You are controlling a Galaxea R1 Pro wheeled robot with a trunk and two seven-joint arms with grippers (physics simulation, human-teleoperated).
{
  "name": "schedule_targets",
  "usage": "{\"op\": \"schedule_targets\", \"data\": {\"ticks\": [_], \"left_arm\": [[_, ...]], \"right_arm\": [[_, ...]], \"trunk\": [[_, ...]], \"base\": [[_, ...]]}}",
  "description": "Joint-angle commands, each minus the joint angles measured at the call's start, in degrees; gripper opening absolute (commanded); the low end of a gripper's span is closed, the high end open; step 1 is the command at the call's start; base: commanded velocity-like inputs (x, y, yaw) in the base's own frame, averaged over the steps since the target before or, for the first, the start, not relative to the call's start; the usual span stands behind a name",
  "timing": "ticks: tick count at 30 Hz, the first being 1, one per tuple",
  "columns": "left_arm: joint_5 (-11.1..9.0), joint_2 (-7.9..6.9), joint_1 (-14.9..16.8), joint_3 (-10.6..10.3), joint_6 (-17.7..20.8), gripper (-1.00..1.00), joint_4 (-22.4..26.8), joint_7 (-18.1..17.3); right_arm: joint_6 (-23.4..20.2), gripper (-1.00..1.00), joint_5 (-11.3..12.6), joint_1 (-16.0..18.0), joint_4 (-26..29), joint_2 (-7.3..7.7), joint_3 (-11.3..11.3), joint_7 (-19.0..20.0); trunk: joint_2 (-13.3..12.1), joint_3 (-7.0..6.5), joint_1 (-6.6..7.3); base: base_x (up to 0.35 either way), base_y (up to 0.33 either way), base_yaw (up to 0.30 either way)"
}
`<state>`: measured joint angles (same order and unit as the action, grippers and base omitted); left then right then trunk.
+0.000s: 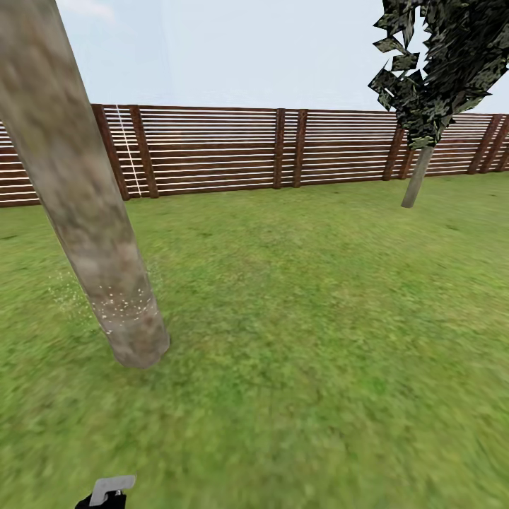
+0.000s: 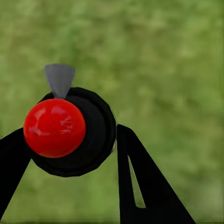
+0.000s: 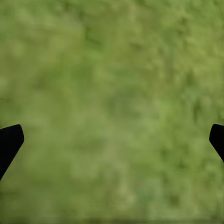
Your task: In the garden, pick up the pesticide atomizer on the floor and spray pesticide onto both trees until each tree trunk is fully covered.
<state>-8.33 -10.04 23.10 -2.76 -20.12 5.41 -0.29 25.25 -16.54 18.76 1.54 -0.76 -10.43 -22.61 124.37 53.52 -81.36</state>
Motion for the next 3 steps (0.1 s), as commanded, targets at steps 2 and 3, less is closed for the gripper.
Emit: {"op": "schedule_targets", "data": {"ticks": [2, 3], "left_arm": [[-0.49, -0.17, -0.12, -0.32, -0.18, -1.00, 0.02, -0.06], [-0.48, -0.16, -0.14, -0.36, -0.18, -1.00, 0.03, -0.06]], "right_arm": [[0.14, 1.00, -0.60, 0.03, -0.04, -0.03, -0.47, -0.24], [0.14, 1.00, -0.60, 0.02, -0.04, -0.03, -0.47, -0.24]], "trunk": [[0.02, 0.05, 0.01], [0.02, 0.05, 0.01]], "base": [[0.000, 0.000, 0.000], [0.000, 0.000, 0.000]]}}
